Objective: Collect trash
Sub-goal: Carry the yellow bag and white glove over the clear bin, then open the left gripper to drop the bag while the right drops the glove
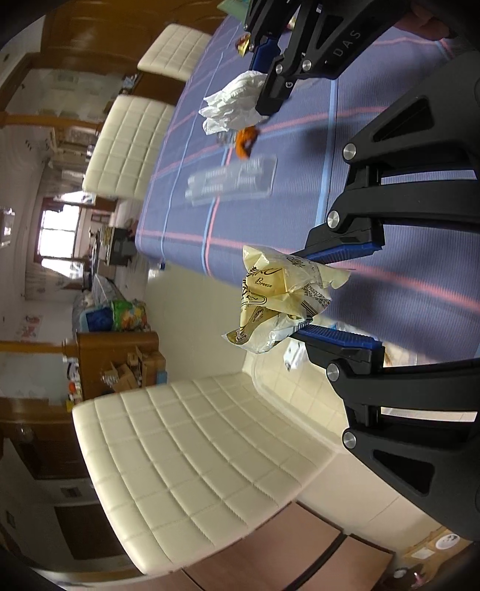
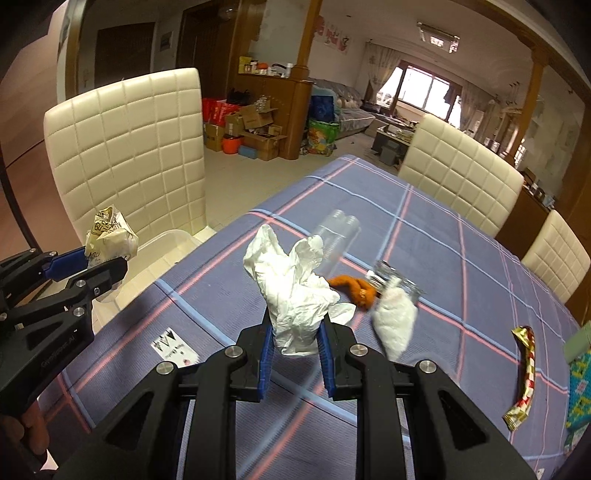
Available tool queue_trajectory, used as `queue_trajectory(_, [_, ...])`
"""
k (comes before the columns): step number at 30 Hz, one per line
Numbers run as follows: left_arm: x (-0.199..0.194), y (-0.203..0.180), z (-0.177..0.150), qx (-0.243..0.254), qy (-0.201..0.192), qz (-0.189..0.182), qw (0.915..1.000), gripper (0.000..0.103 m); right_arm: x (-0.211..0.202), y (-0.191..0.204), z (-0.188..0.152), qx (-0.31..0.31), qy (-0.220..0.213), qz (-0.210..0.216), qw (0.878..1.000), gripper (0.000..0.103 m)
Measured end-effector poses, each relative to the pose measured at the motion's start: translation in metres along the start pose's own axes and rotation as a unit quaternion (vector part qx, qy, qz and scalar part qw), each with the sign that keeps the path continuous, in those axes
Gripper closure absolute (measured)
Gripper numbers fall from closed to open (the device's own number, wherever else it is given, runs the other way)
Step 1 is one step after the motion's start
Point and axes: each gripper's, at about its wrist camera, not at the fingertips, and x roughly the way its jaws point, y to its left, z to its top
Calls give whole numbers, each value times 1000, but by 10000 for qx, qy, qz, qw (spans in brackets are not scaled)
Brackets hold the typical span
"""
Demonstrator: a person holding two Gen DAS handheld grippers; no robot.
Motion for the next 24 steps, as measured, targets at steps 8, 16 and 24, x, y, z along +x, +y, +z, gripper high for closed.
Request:
queue_trajectory(8, [10, 38, -3, -229, 91, 310, 9992, 70, 22, 36, 15, -273, 64, 285, 9992, 82])
queue_trajectory(16, [31, 61, -7, -371, 303, 401, 9980, 70, 45, 63, 27, -472, 162, 518, 9974, 82])
queue_trajectory(24, [48, 75, -6, -418, 417, 485, 9971, 70, 66, 80, 36, -568, 238, 669, 9959, 82])
